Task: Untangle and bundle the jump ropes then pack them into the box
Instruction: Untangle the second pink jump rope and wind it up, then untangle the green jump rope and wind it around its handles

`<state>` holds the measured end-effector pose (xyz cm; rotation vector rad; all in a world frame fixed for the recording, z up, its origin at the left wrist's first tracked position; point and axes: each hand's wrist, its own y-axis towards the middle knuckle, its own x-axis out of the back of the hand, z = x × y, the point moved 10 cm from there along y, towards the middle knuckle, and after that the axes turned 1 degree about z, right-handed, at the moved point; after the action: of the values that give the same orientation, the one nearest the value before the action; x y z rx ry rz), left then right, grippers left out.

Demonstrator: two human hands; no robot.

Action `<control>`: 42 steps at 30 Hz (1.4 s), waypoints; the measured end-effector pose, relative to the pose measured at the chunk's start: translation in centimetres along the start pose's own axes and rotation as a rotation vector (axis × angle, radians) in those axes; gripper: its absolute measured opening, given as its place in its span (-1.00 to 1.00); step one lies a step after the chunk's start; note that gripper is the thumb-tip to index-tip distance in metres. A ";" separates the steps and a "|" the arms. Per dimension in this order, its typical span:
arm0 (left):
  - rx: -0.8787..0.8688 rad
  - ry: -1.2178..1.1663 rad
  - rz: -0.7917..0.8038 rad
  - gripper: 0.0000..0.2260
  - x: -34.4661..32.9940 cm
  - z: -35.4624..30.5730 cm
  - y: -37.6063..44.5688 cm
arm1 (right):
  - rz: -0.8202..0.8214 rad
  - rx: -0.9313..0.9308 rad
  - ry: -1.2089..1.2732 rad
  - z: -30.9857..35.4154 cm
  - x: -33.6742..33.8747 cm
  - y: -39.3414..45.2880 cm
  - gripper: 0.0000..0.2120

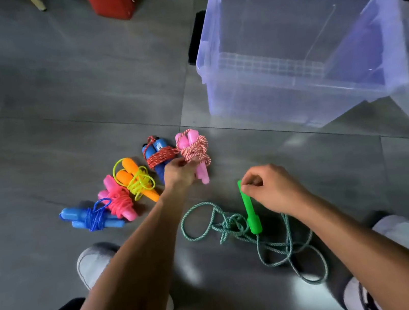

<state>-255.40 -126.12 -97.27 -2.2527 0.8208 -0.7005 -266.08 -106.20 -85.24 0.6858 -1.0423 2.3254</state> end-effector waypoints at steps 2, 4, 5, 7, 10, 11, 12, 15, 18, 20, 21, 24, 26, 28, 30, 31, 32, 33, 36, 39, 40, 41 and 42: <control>-0.016 0.107 -0.015 -0.72 -0.2 0.4 1.1 | -0.005 -0.020 0.010 -1.4 0.0 0.3 -0.99; -0.070 0.308 -0.048 -0.77 -0.1 -1.3 -1.1 | -0.006 -0.043 0.015 -2.9 0.1 0.2 -0.98; -0.123 0.382 -0.078 -0.82 -0.1 -2.1 -2.2 | -0.005 -0.058 0.018 -3.7 0.1 -0.1 -0.98; -0.219 0.403 -0.087 -0.90 -0.3 -3.1 -4.4 | -0.015 -0.078 0.033 -4.9 0.3 -0.9 -0.96; -0.314 0.368 0.004 -0.78 -1.5 -2.8 -8.2 | -0.048 -0.104 0.074 -6.8 1.0 -3.3 -0.95; -0.331 0.377 0.040 -0.76 -2.1 -2.3 -9.4 | -0.062 -0.124 0.091 -7.8 1.3 -4.3 -0.96; -0.356 0.389 0.077 -0.76 -2.7 -1.9 -10.7 | -0.075 -0.153 0.102 -8.8 1.5 -5.3 -0.97; -0.401 0.448 0.169 -0.84 -4.6 0.5 -14.0 | -0.111 -0.235 0.131 -12.2 1.7 -8.1 -0.96; -0.422 0.486 0.237 -0.88 -6.3 3.3 -16.3 | -0.140 -0.288 0.142 -15.3 1.6 -10.1 -0.94; -0.429 0.533 0.264 -0.87 -7.7 4.7 -17.1 | -0.157 -0.326 0.156 -17.4 1.2 -11.2 -0.93; -0.412 0.561 0.270 -0.86 -8.4 5.1 -17.1 | -0.164 -0.346 0.172 -18.4 0.9 -11.7 -0.93; -0.318 0.609 0.227 -0.88 -10.9 5.7 -15.9 | -0.167 -0.361 0.230 -20.7 -0.2 -12.4 -0.93; -0.264 0.653 0.157 -0.85 -12.4 5.7 -14.5 | -0.184 -0.352 0.269 -21.5 -0.5 -12.5 -0.93; -0.199 0.719 0.102 -0.78 -13.5 6.4 -12.9 | -0.205 -0.339 0.294 -21.9 -0.7 -12.3 -0.94; -0.119 0.791 0.089 -0.68 -14.1 7.4 -11.7 | -0.214 -0.324 0.320 -21.9 -0.8 -12.1 -0.95; -0.090 0.846 0.085 -0.66 -14.2 7.7 -11.4 | -0.213 -0.316 0.332 -21.9 -0.9 -11.9 -0.95; -0.074 0.904 0.088 -0.66 -14.4 7.8 -11.2 | -0.210 -0.313 0.341 -21.8 -0.9 -11.7 -0.95; -0.066 0.941 0.105 -0.69 -14.7 7.6 -11.3 | -0.207 -0.314 0.346 -21.8 -0.8 -11.6 -0.94; -0.106 0.884 0.182 -0.74 -15.4 6.1 -12.5 | -0.216 -0.326 0.342 -21.6 0.0 -11.8 -0.92; -0.268 0.699 0.320 -0.71 -15.1 3.6 -14.9 | -0.201 -0.338 0.305 -20.8 0.9 -12.3 -0.89; -0.352 0.677 0.378 -0.72 -14.7 2.7 -15.9 | -0.195 -0.342 0.289 -20.5 1.2 -12.5 -0.87; -0.432 0.689 0.423 -0.73 -14.1 1.7 -17.2 | -0.196 -0.346 0.278 -20.2 1.5 -12.6 -0.86; -0.493 0.710 0.445 -0.75 -13.4 0.9 -18.4 | -0.201 -0.347 0.268 -20.0 1.8 -12.7 -0.86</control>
<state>-257.00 -105.18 -88.28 -2.0814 1.9439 -1.1905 -264.39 -82.84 -89.00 0.3167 -1.1533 1.9335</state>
